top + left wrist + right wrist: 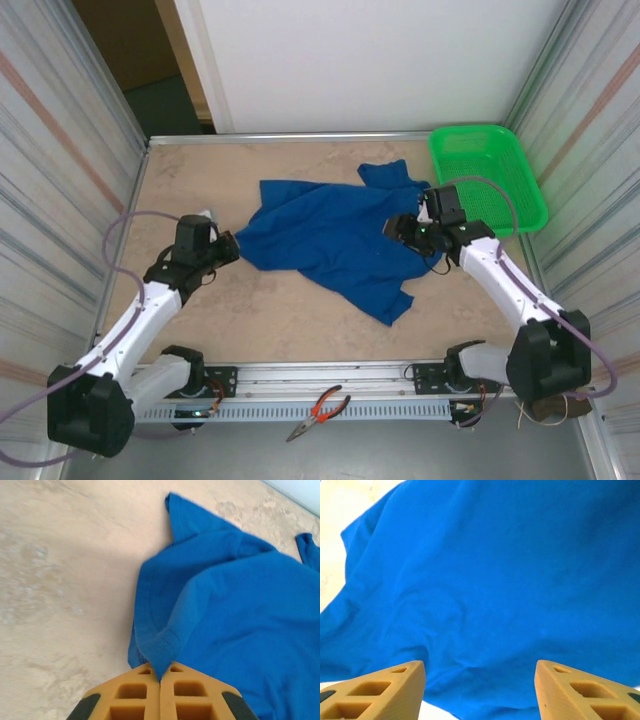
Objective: Fold the inside-out t-shirt
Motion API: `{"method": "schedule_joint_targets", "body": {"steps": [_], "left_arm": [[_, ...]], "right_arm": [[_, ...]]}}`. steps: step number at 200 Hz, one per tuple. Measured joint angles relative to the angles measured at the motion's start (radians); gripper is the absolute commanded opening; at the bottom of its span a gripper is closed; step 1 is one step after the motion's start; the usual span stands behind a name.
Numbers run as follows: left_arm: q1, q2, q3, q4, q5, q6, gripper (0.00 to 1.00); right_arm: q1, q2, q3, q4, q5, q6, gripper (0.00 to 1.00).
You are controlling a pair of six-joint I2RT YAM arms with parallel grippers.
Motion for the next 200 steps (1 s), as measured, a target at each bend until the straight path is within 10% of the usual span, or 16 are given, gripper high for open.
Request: {"method": "schedule_joint_targets", "body": {"steps": [89, 163, 187, 200], "left_arm": [[0.039, 0.026, 0.002, -0.034, -0.045, 0.008, 0.0], [0.056, 0.029, 0.013, -0.034, -0.037, 0.019, 0.0], [0.063, 0.029, 0.015, -0.034, -0.034, 0.019, 0.0], [0.068, 0.028, 0.015, -0.034, -0.029, 0.02, 0.0]], "right_arm": [[0.136, -0.323, -0.307, -0.181, 0.038, 0.002, 0.68], [0.464, -0.206, -0.372, -0.114, 0.122, 0.048, 0.64], [0.529, -0.116, -0.372, -0.066, 0.156, 0.07, 0.55], [0.554, -0.055, -0.372, -0.043, 0.173, 0.079, 0.25]]}}
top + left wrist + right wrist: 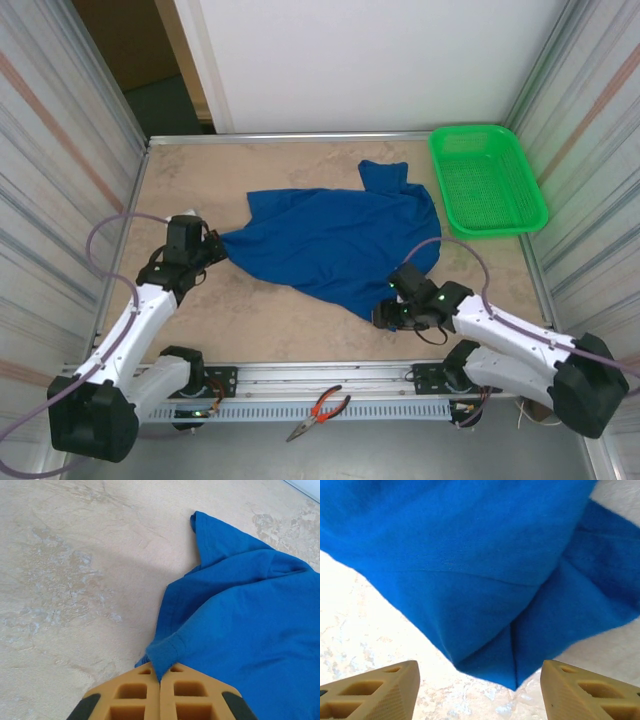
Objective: Fold the inside-out t-shirt
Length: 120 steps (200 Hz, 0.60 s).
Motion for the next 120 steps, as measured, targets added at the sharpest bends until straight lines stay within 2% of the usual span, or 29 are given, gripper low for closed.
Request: {"method": "schedule_joint_targets", "body": {"steps": [7, 37, 50, 62, 88, 96, 103, 110, 120], "left_arm": [[0.002, -0.001, 0.0, 0.0, 0.002, 0.002, 0.0], [0.013, -0.009, 0.0, 0.0, 0.017, 0.006, 0.0], [0.014, -0.012, 0.0, 0.0, 0.021, 0.006, 0.0], [0.015, -0.013, 0.0, 0.0, 0.028, 0.007, 0.0], [0.021, -0.012, 0.0, 0.001, 0.046, 0.007, 0.0], [0.021, -0.01, 0.0, 0.001, 0.052, 0.007, 0.0], [0.021, -0.006, 0.0, 0.003, 0.058, 0.007, 0.0], [0.021, 0.001, 0.0, 0.009, 0.066, 0.007, 0.0], [0.021, 0.013, 0.0, 0.016, 0.074, 0.007, 0.0]], "right_arm": [[0.01, 0.03, 0.0, 0.011, 0.006, 0.009, 0.0], [0.025, 0.072, 0.038, 0.001, 0.018, 0.012, 0.0], [0.001, 0.064, 0.1, -0.021, -0.003, 0.003, 0.0], [-0.068, 0.06, 0.188, -0.029, -0.052, -0.018, 0.0], [-0.284, 0.12, 0.404, 0.02, -0.18, -0.045, 0.0], [-0.345, 0.169, 0.463, 0.045, -0.228, -0.047, 0.21], [-0.393, 0.22, 0.506, 0.071, -0.257, -0.047, 0.34], [-0.433, 0.279, 0.542, 0.098, -0.275, -0.049, 0.41], [-0.478, 0.359, 0.575, 0.131, -0.287, -0.055, 0.45]]}}
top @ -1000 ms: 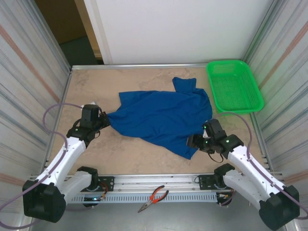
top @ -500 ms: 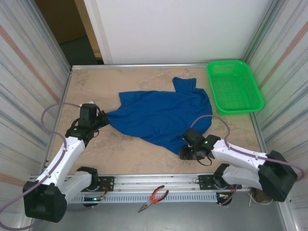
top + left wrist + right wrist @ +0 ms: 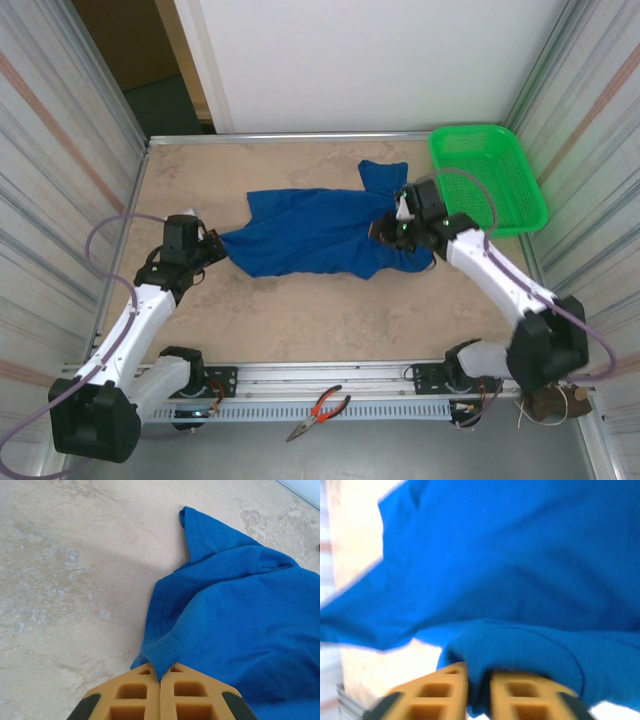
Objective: Fold the inside-out t-shirt
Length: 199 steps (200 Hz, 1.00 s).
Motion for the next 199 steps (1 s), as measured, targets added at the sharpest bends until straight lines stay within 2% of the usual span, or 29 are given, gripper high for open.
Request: {"method": "schedule_joint_targets", "body": {"steps": [14, 27, 62, 75, 98, 137, 199], "left_arm": [[0.0, 0.016, 0.0, 0.006, 0.011, 0.0, 0.0], [0.0, 0.026, 0.0, 0.008, 0.023, 0.0, 0.0], [0.0, 0.038, 0.0, 0.014, 0.045, 0.0, 0.0], [0.0, 0.04, 0.0, 0.015, 0.05, 0.0, 0.0], [0.0, 0.041, 0.0, 0.016, 0.052, 0.0, 0.0], [0.0, 0.041, 0.0, 0.025, 0.06, 0.0, 0.0], [0.006, 0.04, 0.0, 0.029, 0.06, 0.0, 0.0]], "right_arm": [[-0.044, 0.074, 0.008, 0.024, -0.002, -0.014, 0.47], [-0.058, 0.081, -0.017, 0.021, 0.003, -0.02, 0.49], [-0.04, -0.074, -0.144, -0.005, 0.072, -0.081, 0.63], [-0.04, -0.117, -0.183, -0.007, 0.101, -0.103, 0.65], [-0.066, -0.099, -0.203, -0.003, 0.127, -0.147, 0.63], [-0.14, 0.08, -0.149, 0.023, 0.122, -0.183, 0.53], [-0.154, 0.288, 0.003, 0.072, 0.121, -0.197, 0.52]]}}
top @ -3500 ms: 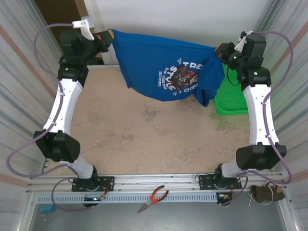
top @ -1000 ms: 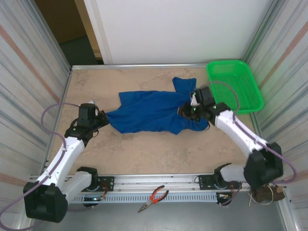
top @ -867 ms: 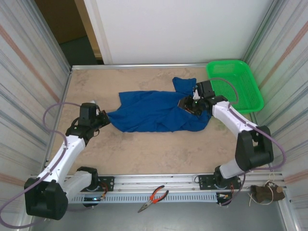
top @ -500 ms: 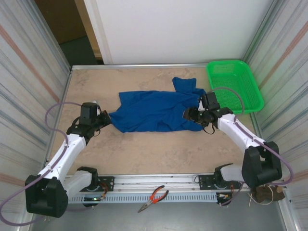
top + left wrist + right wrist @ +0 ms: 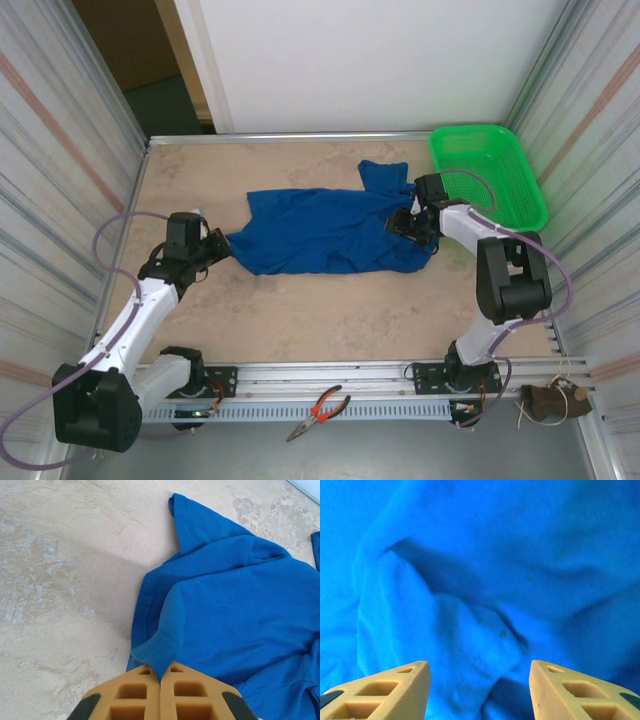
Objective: Fold the inside-out t-shirt
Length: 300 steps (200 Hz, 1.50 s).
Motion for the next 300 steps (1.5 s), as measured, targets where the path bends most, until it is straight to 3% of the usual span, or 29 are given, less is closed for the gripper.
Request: {"method": "schedule_joint_targets", "body": {"steps": [61, 83, 108, 146, 175, 199, 245, 274, 300], "left_arm": [[0.0, 0.0, 0.0, 0.0, 0.001, 0.0, 0.0], [0.0, 0.0, 0.0, 0.001, 0.008, 0.0, 0.0], [0.0, -0.01, 0.0, 0.013, 0.011, -0.001, 0.0], [0.0, -0.034, 0.0, 0.027, 0.008, -0.02, 0.0], [0.001, -0.036, 0.025, -0.02, -0.031, -0.051, 0.0], [0.034, -0.036, 0.127, -0.051, -0.029, -0.049, 0.0], [0.227, 0.082, 0.503, 0.0, 0.125, -0.058, 0.0], [0.241, 0.195, 0.74, 0.026, 0.209, -0.058, 0.0], [0.24, 0.215, 0.829, 0.031, 0.251, -0.058, 0.0]], "right_arm": [[0.0, 0.081, 0.013, 0.013, -0.002, -0.001, 0.5], [0.0, 0.098, 0.013, 0.015, -0.005, -0.01, 0.31], [0.0, 0.1, 0.013, 0.017, -0.011, -0.019, 0.0], [-0.01, 0.075, 0.013, 0.005, -0.031, -0.021, 0.0], [-0.032, -0.058, 0.051, -0.059, -0.068, -0.006, 0.0], [-0.062, -0.164, 0.235, -0.115, -0.112, 0.013, 0.0], [-0.229, -0.295, 0.66, -0.136, -0.225, 0.126, 0.0], [-0.349, -0.302, 0.887, -0.137, -0.3, 0.218, 0.0], [-0.388, -0.305, 0.981, -0.135, -0.353, 0.288, 0.0]]}}
